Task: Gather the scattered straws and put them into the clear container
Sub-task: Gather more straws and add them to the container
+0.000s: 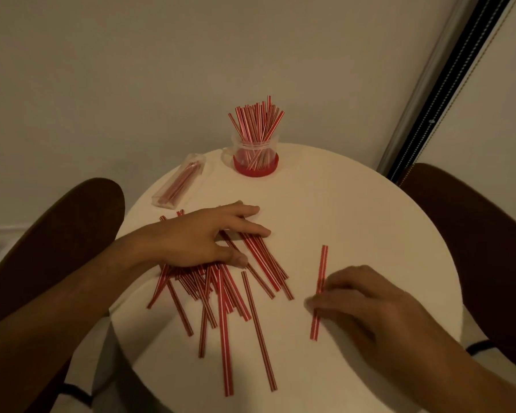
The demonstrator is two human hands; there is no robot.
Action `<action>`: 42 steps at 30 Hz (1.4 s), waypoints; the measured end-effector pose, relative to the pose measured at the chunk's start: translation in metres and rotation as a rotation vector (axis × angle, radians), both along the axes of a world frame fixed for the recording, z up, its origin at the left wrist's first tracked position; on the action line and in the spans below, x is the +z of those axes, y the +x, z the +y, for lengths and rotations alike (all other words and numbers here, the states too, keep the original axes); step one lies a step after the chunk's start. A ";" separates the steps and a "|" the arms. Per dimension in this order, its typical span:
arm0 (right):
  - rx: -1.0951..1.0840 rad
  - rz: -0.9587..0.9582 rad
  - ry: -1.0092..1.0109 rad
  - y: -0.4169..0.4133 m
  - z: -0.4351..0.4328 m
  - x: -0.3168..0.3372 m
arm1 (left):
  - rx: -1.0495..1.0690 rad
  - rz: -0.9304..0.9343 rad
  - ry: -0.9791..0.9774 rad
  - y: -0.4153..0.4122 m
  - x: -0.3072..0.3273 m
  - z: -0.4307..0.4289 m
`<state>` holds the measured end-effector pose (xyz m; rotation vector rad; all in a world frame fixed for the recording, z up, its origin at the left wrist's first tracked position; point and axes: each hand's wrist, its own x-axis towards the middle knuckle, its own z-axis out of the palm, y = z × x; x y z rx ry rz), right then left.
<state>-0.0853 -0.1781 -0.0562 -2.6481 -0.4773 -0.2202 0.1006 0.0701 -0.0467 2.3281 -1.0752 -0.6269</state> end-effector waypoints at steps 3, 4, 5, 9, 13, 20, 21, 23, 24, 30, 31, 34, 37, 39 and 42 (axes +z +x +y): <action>-0.052 -0.068 0.019 0.019 -0.002 -0.009 | -0.015 -0.009 -0.027 0.000 -0.001 -0.007; -0.061 -0.082 0.019 0.027 -0.002 -0.009 | -0.025 -0.013 -0.035 0.000 -0.001 -0.010; -0.056 -0.096 0.019 0.035 -0.001 -0.010 | -0.036 -0.020 -0.042 -0.001 -0.002 -0.014; -0.011 -0.036 0.091 0.059 0.007 -0.006 | -0.055 -0.094 -0.054 -0.003 -0.003 -0.032; -0.010 0.093 0.344 0.062 0.014 0.002 | -0.044 -0.107 -0.089 -0.007 -0.005 -0.048; -0.220 0.212 0.344 0.017 0.024 -0.014 | 0.165 -0.027 -0.114 0.003 0.002 -0.031; -0.207 0.230 0.362 0.010 0.030 -0.015 | 0.194 0.001 -0.090 0.003 0.001 -0.028; -0.178 0.249 0.351 0.005 0.041 -0.017 | 0.225 0.055 -0.063 0.002 0.000 -0.028; -0.173 0.249 0.338 0.006 0.047 -0.017 | 0.233 0.070 -0.063 0.000 -0.001 -0.030; -0.177 0.233 0.401 0.035 0.062 -0.010 | 0.222 -0.021 -0.071 -0.015 0.001 -0.045; -0.178 0.227 0.417 0.039 0.063 -0.010 | 0.220 -0.044 -0.077 -0.018 0.002 -0.046; -0.165 0.214 0.442 0.050 0.062 -0.009 | 0.192 -0.136 -0.073 -0.028 0.005 -0.048; -0.141 0.203 0.415 0.055 0.055 -0.007 | 0.141 -0.250 -0.048 -0.035 0.008 -0.050; -0.150 0.128 0.317 0.055 0.048 -0.008 | 0.136 -0.298 -0.053 -0.039 0.009 -0.052; -0.247 -0.048 -0.009 0.051 0.036 -0.008 | 0.194 -0.364 -0.059 -0.044 0.007 -0.052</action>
